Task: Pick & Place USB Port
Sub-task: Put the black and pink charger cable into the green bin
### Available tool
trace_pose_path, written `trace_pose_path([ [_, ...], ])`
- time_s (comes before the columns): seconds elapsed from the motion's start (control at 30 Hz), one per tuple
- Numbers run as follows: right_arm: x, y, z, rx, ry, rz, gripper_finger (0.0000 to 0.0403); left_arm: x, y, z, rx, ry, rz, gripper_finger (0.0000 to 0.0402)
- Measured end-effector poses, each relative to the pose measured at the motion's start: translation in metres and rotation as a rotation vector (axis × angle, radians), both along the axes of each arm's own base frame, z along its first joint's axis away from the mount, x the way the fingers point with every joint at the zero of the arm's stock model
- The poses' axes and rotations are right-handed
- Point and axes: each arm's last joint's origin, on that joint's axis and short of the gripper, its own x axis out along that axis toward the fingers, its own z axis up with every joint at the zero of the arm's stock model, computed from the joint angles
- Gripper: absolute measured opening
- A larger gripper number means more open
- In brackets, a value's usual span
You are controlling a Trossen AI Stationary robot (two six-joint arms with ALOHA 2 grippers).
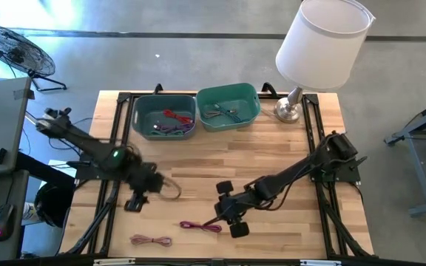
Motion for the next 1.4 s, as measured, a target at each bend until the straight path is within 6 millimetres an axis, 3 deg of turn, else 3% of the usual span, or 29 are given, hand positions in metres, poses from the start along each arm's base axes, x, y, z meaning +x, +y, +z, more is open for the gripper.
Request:
trace_pose_path([
  [0.17,-0.002,0.015,-0.001,0.026,-0.029,0.008,0.0154,-0.019,-0.031,0.000,0.063,-0.044,0.061,0.0210],
  [0.33,-0.011,0.031,-0.001,0.009,-0.049,-0.001,0.0154,-0.022,-0.052,0.003,0.158,-0.267,0.113,0.0210],
  [0.5,-0.019,0.044,0.000,0.005,-0.058,-0.015,0.0154,-0.002,-0.080,-0.008,0.195,-0.438,0.032,0.0210],
  [0.77,-0.031,0.062,0.000,-0.027,-0.081,-0.006,0.0154,0.040,-0.120,-0.064,0.213,-0.424,-0.120,0.0210],
  [0.93,-0.033,0.063,0.000,-0.028,-0.078,-0.001,0.0154,0.057,-0.118,-0.094,0.260,-0.330,-0.104,0.0210],
  [1.13,-0.034,0.065,0.000,-0.025,-0.073,0.001,0.0154,0.079,-0.101,-0.119,0.260,-0.217,-0.094,0.0210],
  [1.4,-0.040,0.071,-0.001,-0.027,-0.055,0.009,0.0154,0.101,-0.089,-0.134,0.145,-0.173,-0.121,0.0211],
])
